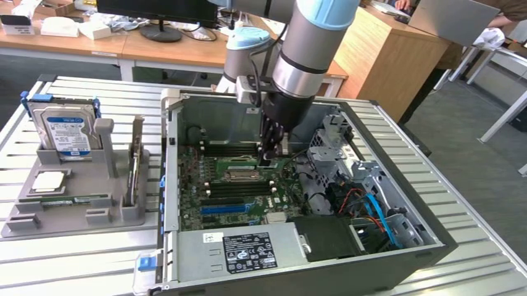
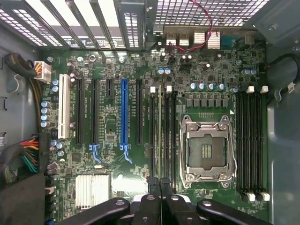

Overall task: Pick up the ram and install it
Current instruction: 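Insert the ram into the slot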

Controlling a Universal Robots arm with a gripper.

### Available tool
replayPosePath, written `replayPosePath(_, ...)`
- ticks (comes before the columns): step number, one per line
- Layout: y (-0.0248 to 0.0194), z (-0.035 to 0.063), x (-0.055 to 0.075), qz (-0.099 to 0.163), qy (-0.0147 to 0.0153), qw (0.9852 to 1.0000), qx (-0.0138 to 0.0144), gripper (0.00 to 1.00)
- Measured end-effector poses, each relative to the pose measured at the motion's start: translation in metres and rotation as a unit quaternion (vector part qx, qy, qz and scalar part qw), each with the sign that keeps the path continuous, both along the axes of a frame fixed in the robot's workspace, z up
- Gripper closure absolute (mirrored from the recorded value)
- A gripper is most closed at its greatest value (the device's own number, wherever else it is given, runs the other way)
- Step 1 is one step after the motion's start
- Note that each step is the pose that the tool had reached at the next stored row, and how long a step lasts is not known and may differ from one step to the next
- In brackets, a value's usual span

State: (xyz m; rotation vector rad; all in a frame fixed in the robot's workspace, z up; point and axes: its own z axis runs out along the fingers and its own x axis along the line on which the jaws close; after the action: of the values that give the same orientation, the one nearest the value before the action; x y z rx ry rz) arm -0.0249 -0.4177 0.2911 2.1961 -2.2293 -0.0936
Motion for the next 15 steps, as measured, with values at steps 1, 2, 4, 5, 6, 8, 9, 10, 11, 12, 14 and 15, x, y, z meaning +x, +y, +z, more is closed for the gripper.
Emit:
replayPosePath(1, 0.0, -0.001, 0.0, 0.0, 0.0, 1.0, -0.0001, 0.89)
replayPosePath(2, 0.0, -0.002, 0.0, 0.0, 0.0, 1.0, 0.0, 0.89)
replayPosePath(4, -0.0001, -0.0039, 0.0, 0.0, 0.0, 1.0, -0.0001, 0.89)
replayPosePath(5, -0.0001, -0.0049, 0.0, 0.0, 0.0, 1.0, 0.0, 0.89)
replayPosePath(6, -0.0001, -0.0059, 0.0, 0.0, 0.0, 1.0, 0.0, 0.89)
replayPosePath(8, -0.0002, -0.0078, 0.0, 0.0, 0.0, 1.0, -0.0001, 0.89)
replayPosePath(9, -0.0002, -0.0088, 0.0, 0.0, 0.0, 1.0, 0.0, 0.89)
replayPosePath(10, -0.0002, -0.0097, 0.0, 0.0, 0.0, 1.0, 0.0, 0.89)
replayPosePath(11, -0.0003, -0.0105, 0.0, 0.0, 0.0, 1.0, -0.0001, 0.89)
replayPosePath(12, -0.0003, -0.0113, 0.0, 0.0, 0.0, 1.0, 0.0, 0.89)
replayPosePath(14, -0.0004, -0.013, 0.0, 0.0, 0.0, 1.0, -0.0001, 0.89)
replayPosePath(15, -0.0005, -0.0137, 0.0, 0.0, 0.0, 1.0, -0.0001, 0.89)
